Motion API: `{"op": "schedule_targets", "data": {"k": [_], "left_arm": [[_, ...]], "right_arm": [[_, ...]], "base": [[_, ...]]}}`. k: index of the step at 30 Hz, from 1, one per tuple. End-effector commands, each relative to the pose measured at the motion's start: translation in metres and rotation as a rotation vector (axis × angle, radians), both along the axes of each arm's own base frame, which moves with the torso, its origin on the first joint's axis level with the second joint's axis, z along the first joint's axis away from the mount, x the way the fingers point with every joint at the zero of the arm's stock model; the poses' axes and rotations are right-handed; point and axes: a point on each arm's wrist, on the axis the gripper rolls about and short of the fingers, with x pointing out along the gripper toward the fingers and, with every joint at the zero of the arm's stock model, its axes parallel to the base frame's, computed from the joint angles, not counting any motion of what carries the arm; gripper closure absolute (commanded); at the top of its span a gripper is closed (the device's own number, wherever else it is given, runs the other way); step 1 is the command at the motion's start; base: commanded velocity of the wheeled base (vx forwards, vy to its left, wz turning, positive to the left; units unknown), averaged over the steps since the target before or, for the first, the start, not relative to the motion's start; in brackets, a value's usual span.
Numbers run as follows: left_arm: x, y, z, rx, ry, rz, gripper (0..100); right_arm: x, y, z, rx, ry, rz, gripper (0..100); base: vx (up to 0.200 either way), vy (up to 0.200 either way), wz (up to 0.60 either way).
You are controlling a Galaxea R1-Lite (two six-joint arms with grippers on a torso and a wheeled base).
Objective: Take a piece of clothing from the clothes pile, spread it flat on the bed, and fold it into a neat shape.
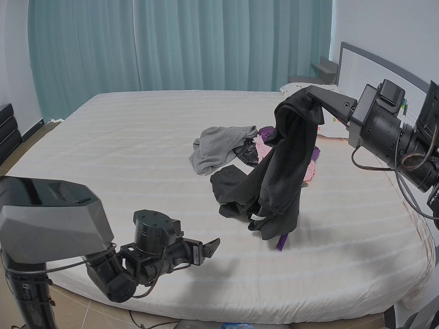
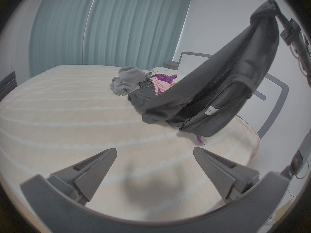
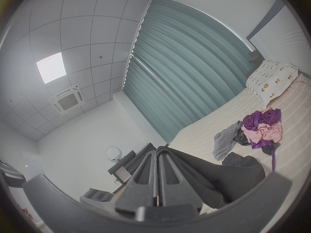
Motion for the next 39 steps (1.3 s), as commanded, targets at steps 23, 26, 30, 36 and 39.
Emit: {"op": "schedule_targets", "data": {"k": [23,26,30,36,39], "left_arm": [[0.082,-0.069,-0.075,0.004,-0.061,0.070,0],[0.086,-0.073,-0.079,0.001,-0.064,0.068,0],[0.090,-0.078,-0.083,0.009,-0.057,0.065,0],[0.101,-0.091,-0.082,-0.020,-0.091,0.058,0],[0.102,-0.095,-0.082,-0.028,-0.095,0.055,100]], "right_arm": [[-0.033,0.009,0.018,0.030,-0.069,0.095,100],[-0.033,0.009,0.020,0.034,-0.075,0.095,100],[-0.033,0.009,0.022,0.037,-0.079,0.095,100],[-0.032,0.009,0.021,0.035,-0.077,0.092,100],[-0.031,0.008,0.020,0.033,-0.074,0.087,100]], "base": [[0.000,0.000,0.00],[0.000,0.000,0.00],[0.000,0.000,0.00],[0.000,0.000,0.00],[0.000,0.000,0.00]]}}
